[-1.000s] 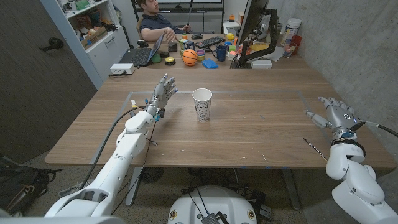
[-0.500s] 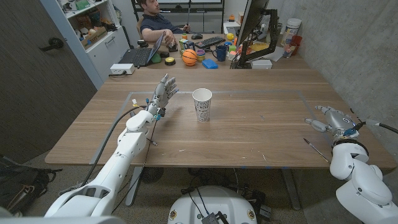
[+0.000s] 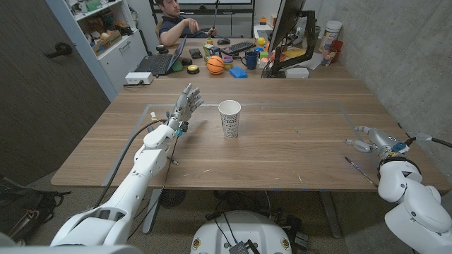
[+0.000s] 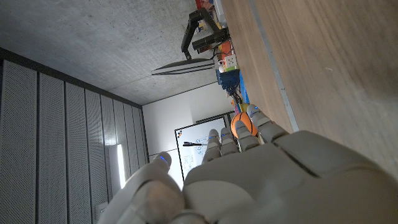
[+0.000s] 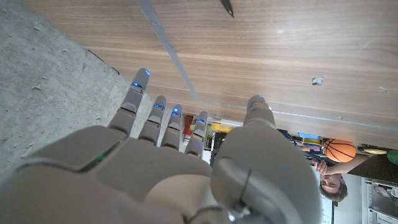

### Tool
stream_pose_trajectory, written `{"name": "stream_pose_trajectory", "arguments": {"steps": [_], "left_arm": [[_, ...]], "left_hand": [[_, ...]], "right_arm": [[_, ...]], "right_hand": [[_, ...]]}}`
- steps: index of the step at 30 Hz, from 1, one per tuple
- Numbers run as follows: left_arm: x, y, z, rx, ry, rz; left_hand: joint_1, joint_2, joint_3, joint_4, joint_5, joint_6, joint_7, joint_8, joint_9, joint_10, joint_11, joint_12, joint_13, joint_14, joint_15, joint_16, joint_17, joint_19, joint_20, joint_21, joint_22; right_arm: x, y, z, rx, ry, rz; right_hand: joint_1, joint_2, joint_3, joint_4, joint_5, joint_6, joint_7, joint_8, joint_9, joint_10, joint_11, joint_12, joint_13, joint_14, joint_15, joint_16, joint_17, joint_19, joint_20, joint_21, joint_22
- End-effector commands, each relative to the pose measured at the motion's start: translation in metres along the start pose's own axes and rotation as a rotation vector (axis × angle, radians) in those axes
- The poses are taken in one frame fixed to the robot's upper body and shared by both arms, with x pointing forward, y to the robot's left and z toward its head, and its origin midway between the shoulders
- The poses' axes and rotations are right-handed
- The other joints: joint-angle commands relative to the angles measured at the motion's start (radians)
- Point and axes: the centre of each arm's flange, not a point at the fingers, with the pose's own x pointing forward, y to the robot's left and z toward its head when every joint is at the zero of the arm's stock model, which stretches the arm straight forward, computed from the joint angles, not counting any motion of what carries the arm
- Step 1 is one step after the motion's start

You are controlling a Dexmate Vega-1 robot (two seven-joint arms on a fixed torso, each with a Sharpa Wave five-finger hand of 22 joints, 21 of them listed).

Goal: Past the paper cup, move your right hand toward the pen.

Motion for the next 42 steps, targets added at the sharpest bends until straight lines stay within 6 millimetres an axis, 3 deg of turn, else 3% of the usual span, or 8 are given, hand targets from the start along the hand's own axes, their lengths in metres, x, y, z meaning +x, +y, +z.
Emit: {"name": "stream_pose_trajectory", "arguments": {"steps": [1, 12, 19, 24, 42], "left_arm": [[0.0019, 0.0021, -0.0017, -0.004, 0.000, -0.004], [0.0024, 0.0036, -0.0028, -0.009, -0.003, -0.003], [0.0029, 0.0035, -0.0027, -0.009, -0.005, -0.005], [0.0029, 0.0028, -0.0024, -0.009, -0.006, -0.007], [-0.0005, 0.0004, -0.0010, -0.007, -0.011, -0.006]], "left_hand": [[-0.002, 0.044, -0.006, 0.002, 0.007, -0.003, -0.001, 0.005, 0.004, 0.004, -0.004, 0.005, 0.002, -0.001, -0.007, 0.003, 0.005, 0.011, -0.003, -0.004, 0.005], [-0.002, 0.043, -0.010, 0.002, 0.008, -0.004, -0.001, 0.005, 0.004, 0.004, -0.004, 0.005, 0.002, -0.002, -0.007, 0.003, 0.005, 0.010, -0.003, -0.005, 0.005], [-0.004, 0.042, -0.013, 0.003, 0.009, -0.003, -0.001, 0.005, 0.004, 0.005, -0.004, 0.005, 0.002, -0.001, -0.006, 0.003, 0.005, 0.011, -0.002, -0.005, 0.005], [-0.005, 0.042, -0.016, 0.004, 0.009, -0.003, -0.001, 0.005, 0.004, 0.004, -0.006, 0.005, 0.002, -0.001, -0.006, 0.004, 0.005, 0.011, -0.002, -0.005, 0.005], [-0.006, 0.042, -0.022, 0.005, 0.011, -0.002, 0.000, 0.005, 0.004, 0.004, -0.004, 0.005, 0.002, -0.001, -0.007, 0.004, 0.005, 0.011, -0.002, -0.006, 0.006]], "right_arm": [[-0.0010, -0.0008, 0.0069, -0.016, -0.003, 0.085], [-0.0010, -0.0012, 0.0109, -0.031, -0.005, 0.125], [-0.0023, -0.0007, 0.0098, -0.026, 0.011, 0.152], [-0.0029, -0.0020, 0.0106, -0.030, 0.020, 0.166], [-0.0033, -0.0025, 0.0094, -0.022, 0.022, 0.154]], "right_hand": [[0.028, -0.003, 0.003, -0.016, 0.009, 0.035, 0.003, 0.010, 0.002, 0.009, -0.004, -0.001, 0.005, 0.020, -0.004, -0.004, 0.006, 0.033, 0.003, 0.009, 0.002], [0.099, 0.010, 0.027, -0.034, 0.009, 0.024, 0.018, -0.002, 0.003, 0.032, -0.012, -0.001, 0.007, 0.042, -0.024, -0.010, 0.009, 0.076, 0.001, 0.016, 0.000], [0.180, 0.031, 0.065, -0.045, -0.007, 0.035, 0.028, -0.002, 0.005, 0.039, -0.014, -0.008, 0.010, 0.049, -0.029, -0.018, 0.012, 0.091, 0.002, 0.015, 0.000], [0.194, 0.030, 0.070, -0.043, -0.016, 0.043, 0.044, -0.001, 0.006, 0.044, -0.006, -0.008, 0.012, 0.049, -0.029, -0.021, 0.014, 0.089, 0.004, 0.011, -0.001], [0.203, 0.038, 0.078, -0.030, -0.032, 0.046, 0.041, -0.003, 0.008, 0.032, -0.013, -0.017, 0.015, 0.040, -0.024, -0.029, 0.017, 0.078, 0.006, 0.002, -0.001]]}}
